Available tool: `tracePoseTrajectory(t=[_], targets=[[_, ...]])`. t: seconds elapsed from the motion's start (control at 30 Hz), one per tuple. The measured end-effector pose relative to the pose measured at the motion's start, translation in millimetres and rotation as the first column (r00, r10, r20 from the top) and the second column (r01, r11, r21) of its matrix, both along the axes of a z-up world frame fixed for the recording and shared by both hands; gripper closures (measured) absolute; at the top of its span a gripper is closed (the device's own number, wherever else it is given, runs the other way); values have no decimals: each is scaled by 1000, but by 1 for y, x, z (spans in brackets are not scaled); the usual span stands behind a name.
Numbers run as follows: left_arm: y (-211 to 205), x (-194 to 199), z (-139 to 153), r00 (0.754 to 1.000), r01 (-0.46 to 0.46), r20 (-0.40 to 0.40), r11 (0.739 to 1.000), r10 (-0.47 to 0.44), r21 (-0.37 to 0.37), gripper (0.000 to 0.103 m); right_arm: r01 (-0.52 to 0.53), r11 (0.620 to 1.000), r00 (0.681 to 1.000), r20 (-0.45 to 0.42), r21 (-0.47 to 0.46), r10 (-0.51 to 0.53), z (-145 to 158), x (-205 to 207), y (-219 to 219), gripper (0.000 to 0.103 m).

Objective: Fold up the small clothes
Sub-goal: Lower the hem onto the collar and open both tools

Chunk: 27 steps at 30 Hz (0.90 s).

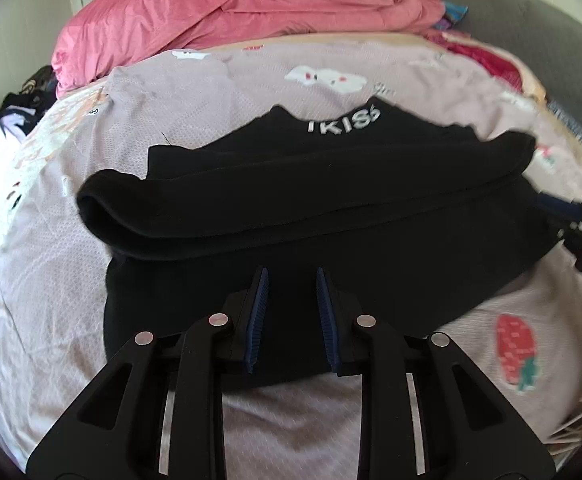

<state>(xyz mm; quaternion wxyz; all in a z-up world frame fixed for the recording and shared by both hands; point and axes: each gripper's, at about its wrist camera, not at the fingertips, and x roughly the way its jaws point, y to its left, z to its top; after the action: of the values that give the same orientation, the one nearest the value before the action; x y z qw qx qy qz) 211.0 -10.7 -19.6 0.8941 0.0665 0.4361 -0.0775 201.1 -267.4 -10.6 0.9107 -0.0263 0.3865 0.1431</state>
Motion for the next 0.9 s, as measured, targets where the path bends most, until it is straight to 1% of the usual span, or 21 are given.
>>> tracePoseTrajectory(t=[0.03,0.1,0.23,0.37,0.5,0.57,0.6,0.63,0.67,0.7,0.8,0.9], targets=[[-1,4,-3,1000,-3,4,1000,2,20,84,2,1000,1000,-5,-10,-2,-2,5,1,64],[-1,13,-5,1000,-10,11,999,10,37,83,11,1000,1000,-27,-27,-12,-9,20,3,64],[5,34,-9,1000,-28,-10,999,28,26,83,26,999,998,-50,-34,-28,-20,42,6,64],[6,53,-9,999,-51,-7,998,52,30,83,28,999,999,-44,-30,-29,-18,58,9,64],[12,72,-4,994,-106,-3,994,106,-13,83,38,999,998,-55,-6,-39,-15,78,9,64],[21,80,0,988,-156,4,987,156,-30,83,50,999,997,-57,-7,-51,-12,89,9,64],[26,82,2,984,-175,1,983,176,-51,83,52,999,997,-57,-8,-52,-11,91,9,64],[33,83,6,981,-194,2,977,195,-90,83,54,998,997,-54,-9,-55,-9,93,10,64],[40,82,10,978,-207,7,971,209,-123,83,58,998,997,-47,-11,-58,-6,96,9,64],[43,81,13,976,-212,14,968,216,-134,83,63,998,997,-32,-9,-64,-2,98,9,64],[57,75,22,971,-230,33,961,238,-154,83,73,997,997,38,27,-74,14,95,3,64],[67,68,29,967,-237,55,959,248,-158,83,97,994,992,81,54,-101,27,92,-5,64]])
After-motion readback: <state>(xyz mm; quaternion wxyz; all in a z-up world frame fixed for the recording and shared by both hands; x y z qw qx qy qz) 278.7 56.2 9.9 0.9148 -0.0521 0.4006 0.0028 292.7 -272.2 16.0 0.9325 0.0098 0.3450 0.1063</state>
